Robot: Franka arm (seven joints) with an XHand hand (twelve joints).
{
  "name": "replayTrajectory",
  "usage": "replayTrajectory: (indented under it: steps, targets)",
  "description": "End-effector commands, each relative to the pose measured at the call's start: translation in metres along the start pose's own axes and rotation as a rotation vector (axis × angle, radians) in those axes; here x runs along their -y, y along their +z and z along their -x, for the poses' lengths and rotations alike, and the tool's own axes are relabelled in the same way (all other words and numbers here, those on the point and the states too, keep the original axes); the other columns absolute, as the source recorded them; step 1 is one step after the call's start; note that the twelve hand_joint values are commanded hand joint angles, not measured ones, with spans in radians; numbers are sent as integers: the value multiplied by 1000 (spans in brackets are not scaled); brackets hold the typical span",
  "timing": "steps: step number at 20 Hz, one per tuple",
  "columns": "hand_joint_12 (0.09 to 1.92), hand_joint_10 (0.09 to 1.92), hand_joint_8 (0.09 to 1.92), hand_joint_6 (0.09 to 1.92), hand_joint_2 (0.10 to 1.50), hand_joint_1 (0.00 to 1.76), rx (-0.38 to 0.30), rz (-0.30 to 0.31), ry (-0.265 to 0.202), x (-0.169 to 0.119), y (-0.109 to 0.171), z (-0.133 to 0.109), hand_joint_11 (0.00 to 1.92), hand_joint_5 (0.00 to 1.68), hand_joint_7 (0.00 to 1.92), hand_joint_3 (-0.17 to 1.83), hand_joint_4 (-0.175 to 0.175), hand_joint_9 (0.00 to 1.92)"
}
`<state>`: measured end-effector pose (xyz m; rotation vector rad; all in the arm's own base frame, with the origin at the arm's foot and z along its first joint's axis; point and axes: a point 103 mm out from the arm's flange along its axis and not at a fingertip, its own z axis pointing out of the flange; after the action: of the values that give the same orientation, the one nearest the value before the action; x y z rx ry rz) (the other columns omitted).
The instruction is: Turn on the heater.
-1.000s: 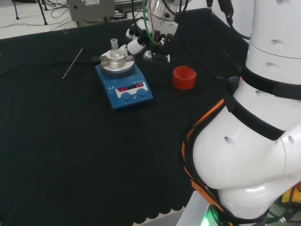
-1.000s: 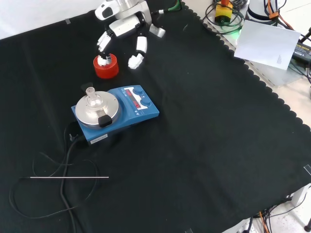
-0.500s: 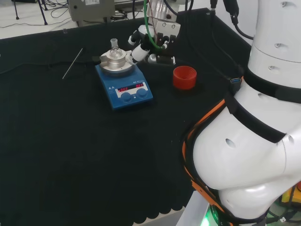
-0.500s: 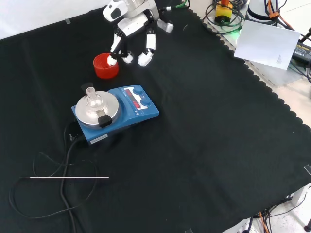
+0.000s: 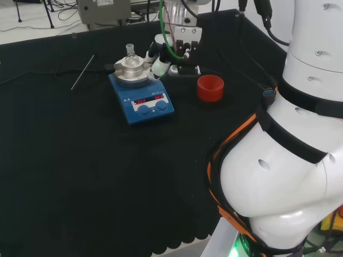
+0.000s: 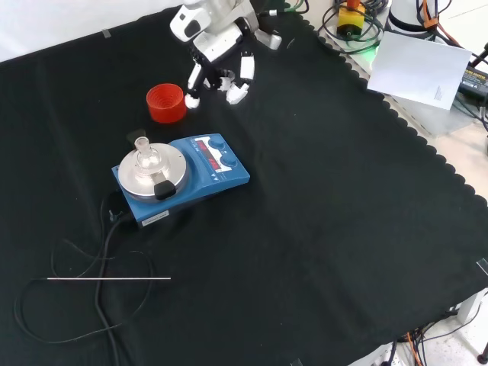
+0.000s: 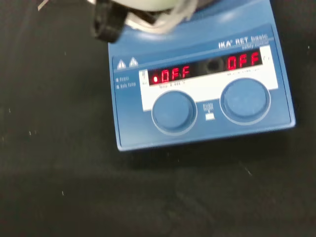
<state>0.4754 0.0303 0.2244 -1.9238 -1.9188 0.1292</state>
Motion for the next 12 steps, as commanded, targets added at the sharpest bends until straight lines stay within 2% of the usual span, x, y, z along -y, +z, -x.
replayTrajectory:
  steps: [1, 4, 8, 12]
  targets:
    - [1304, 1266, 1289, 419, 734, 1160, 94, -143, -18, 5, 11, -11, 1821, 656, 1679, 683, -100, 1859]
    - [1489, 1473, 1419, 536, 754, 1244, 111, -213, -24, 4, 14, -13, 1902, 633, 1795, 737, -97, 1912]
    - [1530, 1566, 1491, 697, 746, 1400, 126, -297, -25, 2, 21, -15, 1879, 473, 1838, 877, -90, 1920]
    - [1549, 1613, 1527, 717, 720, 1454, 143, -377, -26, -1, 33, -21, 1868, 334, 1855, 962, -79, 1920]
